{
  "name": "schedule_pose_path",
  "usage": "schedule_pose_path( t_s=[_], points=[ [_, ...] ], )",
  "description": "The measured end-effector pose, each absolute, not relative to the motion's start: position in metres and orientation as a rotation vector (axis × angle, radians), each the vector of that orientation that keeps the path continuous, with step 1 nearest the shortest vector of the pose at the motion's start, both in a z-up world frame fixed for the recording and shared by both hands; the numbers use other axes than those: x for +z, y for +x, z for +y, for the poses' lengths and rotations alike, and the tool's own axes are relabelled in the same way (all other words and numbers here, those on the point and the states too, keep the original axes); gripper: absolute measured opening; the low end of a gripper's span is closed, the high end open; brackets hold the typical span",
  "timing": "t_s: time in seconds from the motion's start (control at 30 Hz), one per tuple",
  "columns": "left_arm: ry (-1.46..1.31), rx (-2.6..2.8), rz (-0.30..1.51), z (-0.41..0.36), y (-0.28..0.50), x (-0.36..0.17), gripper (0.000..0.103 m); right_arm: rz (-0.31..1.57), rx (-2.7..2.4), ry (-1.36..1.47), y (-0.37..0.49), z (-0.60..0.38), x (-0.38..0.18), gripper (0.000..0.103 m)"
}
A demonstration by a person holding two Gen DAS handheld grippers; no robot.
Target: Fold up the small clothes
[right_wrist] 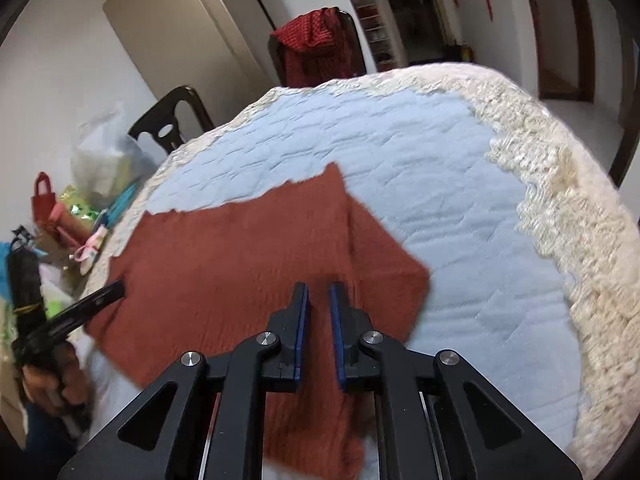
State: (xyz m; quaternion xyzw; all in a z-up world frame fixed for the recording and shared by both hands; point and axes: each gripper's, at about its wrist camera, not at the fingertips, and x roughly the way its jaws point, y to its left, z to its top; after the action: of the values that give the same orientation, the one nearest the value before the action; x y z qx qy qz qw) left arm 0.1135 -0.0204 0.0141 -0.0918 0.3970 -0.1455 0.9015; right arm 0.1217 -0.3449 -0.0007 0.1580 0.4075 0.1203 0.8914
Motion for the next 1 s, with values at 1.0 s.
schedule_pose_path(
  t_s=[1.0],
  points=[
    [-0.198, -0.209, 0.832, -0.005, 0.179, 0.009, 0.039, 0.869, 0.192, 0.333, 0.171, -0.351, -0.006, 0.012]
  ],
)
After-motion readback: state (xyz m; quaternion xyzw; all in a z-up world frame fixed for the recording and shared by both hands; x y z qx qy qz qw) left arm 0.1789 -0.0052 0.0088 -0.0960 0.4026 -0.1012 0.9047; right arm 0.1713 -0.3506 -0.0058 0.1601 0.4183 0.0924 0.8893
